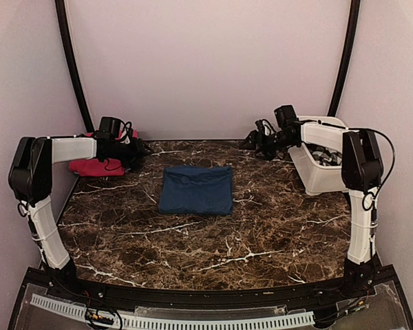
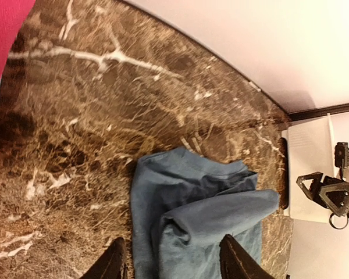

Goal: Fold and stack the mixed laundry pile
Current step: Fold the 2/3-rectangle-folded T-shirt at the center of the board, then smooth out the square-folded T-shirt at the center of the board.

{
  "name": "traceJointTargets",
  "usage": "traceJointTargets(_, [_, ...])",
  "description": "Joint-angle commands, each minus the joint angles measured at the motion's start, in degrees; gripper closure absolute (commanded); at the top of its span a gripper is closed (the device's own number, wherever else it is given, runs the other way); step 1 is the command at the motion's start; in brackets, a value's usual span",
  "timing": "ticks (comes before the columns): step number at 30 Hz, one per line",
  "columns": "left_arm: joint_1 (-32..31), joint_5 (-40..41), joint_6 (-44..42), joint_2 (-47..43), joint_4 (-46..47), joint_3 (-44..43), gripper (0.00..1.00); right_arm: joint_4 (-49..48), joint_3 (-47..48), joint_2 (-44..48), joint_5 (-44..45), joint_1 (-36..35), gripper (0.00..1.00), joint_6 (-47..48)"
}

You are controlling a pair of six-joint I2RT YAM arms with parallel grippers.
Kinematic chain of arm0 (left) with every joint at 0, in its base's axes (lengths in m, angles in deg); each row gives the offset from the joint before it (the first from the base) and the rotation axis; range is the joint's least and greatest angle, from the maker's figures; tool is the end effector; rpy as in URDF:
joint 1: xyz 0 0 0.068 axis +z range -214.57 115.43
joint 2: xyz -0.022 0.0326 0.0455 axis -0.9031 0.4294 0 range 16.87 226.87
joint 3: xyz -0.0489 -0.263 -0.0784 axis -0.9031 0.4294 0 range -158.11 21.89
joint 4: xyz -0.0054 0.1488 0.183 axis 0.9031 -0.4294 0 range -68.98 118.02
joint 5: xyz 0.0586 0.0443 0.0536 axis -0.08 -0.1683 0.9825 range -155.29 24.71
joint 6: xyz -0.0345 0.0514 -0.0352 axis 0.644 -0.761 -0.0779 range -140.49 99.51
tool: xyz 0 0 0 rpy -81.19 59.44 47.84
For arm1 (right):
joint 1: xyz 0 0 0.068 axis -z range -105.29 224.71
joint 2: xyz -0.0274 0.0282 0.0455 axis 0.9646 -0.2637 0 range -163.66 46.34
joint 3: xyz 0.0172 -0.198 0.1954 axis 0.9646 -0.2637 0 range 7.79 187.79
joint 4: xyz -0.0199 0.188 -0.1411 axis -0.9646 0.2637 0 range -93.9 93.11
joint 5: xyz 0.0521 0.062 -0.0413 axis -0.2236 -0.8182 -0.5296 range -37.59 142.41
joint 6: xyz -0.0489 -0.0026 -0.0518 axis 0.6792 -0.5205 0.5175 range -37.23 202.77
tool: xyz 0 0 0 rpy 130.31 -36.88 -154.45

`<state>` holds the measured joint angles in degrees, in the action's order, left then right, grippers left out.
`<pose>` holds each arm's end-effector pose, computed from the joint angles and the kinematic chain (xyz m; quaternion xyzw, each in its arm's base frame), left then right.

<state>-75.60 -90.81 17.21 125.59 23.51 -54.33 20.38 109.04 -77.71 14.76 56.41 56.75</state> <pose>0.4111 -0.1059 0.2267 -0.1054 0.8721 -0.3596 0.3148 0.4417 0.1837 0.2201 -0.0585 0.8868 0.4088 0.2075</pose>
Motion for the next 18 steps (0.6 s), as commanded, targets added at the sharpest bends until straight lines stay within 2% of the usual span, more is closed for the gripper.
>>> traceJointTargets(1, [-0.71, -3.54, -1.15, -7.12, 5.37, 4.44, 0.47, -1.15, -1.18, 3.9, -3.08, -0.08, 0.24, 2.56])
traceJointTargets(7, [-7.05, -4.68, -6.44, -7.57, 5.15, 7.89, 0.53, -9.2, -10.66, 7.76, -7.55, -5.08, 0.51, 0.16])
traceJointTargets(12, [-10.81, -8.61, -3.63, -3.7, 11.8, 10.81, 0.62, -12.17, -9.83, 4.2, -8.92, -10.76, 0.58, -1.4])
traceJointTargets(18, [-11.73, -10.82, -3.32, 4.15, 13.31, 5.49, 0.64, -13.36, -2.85, -5.31, -9.85, -12.32, 0.6, -3.27])
